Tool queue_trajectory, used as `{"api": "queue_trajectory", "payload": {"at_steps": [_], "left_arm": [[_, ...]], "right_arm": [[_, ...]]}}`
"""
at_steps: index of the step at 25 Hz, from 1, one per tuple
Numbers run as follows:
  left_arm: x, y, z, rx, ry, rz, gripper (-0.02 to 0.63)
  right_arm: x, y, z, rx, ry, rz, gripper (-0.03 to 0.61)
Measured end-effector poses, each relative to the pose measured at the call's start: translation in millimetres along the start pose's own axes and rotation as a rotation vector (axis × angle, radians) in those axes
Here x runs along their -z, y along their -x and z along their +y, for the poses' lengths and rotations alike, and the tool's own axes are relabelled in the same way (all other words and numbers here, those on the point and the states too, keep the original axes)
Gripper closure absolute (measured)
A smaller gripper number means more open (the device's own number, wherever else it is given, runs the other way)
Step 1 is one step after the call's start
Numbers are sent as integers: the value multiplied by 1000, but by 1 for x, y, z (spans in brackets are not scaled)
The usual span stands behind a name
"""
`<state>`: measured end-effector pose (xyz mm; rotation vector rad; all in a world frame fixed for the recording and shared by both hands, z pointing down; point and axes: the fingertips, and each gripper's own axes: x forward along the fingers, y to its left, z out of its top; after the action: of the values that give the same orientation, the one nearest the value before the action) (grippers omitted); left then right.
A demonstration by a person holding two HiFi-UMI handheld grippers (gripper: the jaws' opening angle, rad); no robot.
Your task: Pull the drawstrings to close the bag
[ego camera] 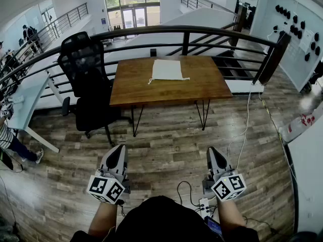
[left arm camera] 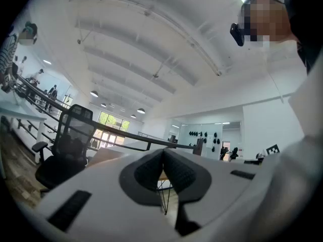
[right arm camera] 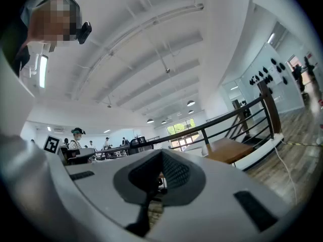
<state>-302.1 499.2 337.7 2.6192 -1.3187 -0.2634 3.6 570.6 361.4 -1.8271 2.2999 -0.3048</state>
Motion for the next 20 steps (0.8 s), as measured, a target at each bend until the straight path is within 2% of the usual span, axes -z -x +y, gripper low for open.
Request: {"api": "queue_trajectory", "payload": {"at_steps": [10, 17, 20], "left_arm": [[3, -8, -2, 5, -5, 3, 600], [15, -10, -17, 17, -37, 43, 598], [16, -14, -27, 29, -52, 29, 597]], "right_arm": [[-5, 0, 5, -23, 15, -4, 586], [-4, 6, -1, -34, -119, -23, 583], [-10, 9, -4, -35, -97, -36, 567]]}}
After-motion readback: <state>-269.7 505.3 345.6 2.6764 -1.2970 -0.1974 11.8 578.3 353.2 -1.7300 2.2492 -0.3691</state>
